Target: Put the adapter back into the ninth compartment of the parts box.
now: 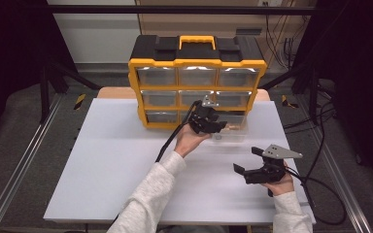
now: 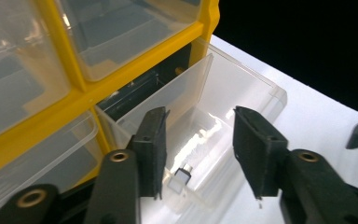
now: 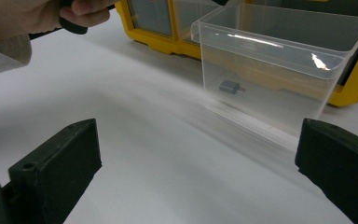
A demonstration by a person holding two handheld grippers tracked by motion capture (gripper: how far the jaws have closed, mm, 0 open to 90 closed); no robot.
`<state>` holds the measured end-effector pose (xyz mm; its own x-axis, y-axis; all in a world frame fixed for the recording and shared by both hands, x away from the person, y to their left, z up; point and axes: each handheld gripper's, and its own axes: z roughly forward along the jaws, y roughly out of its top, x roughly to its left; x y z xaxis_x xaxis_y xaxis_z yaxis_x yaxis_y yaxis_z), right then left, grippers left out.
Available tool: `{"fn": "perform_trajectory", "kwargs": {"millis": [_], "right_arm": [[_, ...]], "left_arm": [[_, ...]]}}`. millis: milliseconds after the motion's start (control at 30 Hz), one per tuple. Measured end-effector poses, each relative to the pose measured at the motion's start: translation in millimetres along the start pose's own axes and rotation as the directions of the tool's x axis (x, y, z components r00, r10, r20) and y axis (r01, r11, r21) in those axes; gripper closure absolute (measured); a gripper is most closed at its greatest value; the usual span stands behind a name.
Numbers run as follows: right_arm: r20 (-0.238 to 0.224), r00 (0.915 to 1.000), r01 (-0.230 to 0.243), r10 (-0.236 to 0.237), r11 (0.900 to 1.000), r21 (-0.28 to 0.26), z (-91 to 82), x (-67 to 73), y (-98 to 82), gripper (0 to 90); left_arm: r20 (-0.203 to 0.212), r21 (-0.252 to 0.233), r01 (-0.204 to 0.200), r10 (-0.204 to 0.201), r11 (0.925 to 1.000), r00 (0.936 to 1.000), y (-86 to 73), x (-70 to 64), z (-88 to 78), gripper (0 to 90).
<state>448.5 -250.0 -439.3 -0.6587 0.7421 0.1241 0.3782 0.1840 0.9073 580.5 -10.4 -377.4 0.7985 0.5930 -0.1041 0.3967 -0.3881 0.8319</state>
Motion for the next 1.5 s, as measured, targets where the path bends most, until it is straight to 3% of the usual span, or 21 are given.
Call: {"fn": "perform_trajectory", "kwargs": {"millis": [367,667,767,933,1200,1500], "right_arm": [[0.008,1.0000,0.003,-0.003,1.000,-0.004,-0.4,0.7,-0.1,0.5],[0.004,1.0000,-0.001,0.001,1.000,-0.003,-0.5,1.0,0.2,0.5],[0.011,0.9999,-0.004,0.004,1.000,-0.007,-0.5,0.7,0.6,0.6],[0.018,0.9998,-0.004,0.004,1.000,-0.001,1.0,0.7,0.2,0.6],[0.023,0.9997,-0.003,0.003,1.000,0.003,1.8,1.4,0.6,0.6],[0.035,0.9994,0.002,-0.003,1.000,0.009,3.3,2.7,1.3,0.6]], "left_arm": [[0.005,-0.065,0.008,-0.007,0.9979,1.0000,-17.6,2.4,-30.9,34.3],[-0.025,-0.079,0.002,-0.004,0.9968,0.9997,-35.9,4.7,-50.7,19.6],[-0.015,-0.090,0.013,-0.014,0.9958,0.9998,-42.2,6.6,-57.6,14.1],[-0.032,-0.105,-0.011,0.007,0.9945,0.9995,-52.6,8.5,-67.3,5.2],[-0.018,-0.129,-0.020,0.018,0.9914,0.9997,-68.6,12.5,-85.6,1.9],[-0.021,-0.157,-0.003,0.000,0.9876,0.9998,-90.1,22.9,-105.3,0.3]]}}
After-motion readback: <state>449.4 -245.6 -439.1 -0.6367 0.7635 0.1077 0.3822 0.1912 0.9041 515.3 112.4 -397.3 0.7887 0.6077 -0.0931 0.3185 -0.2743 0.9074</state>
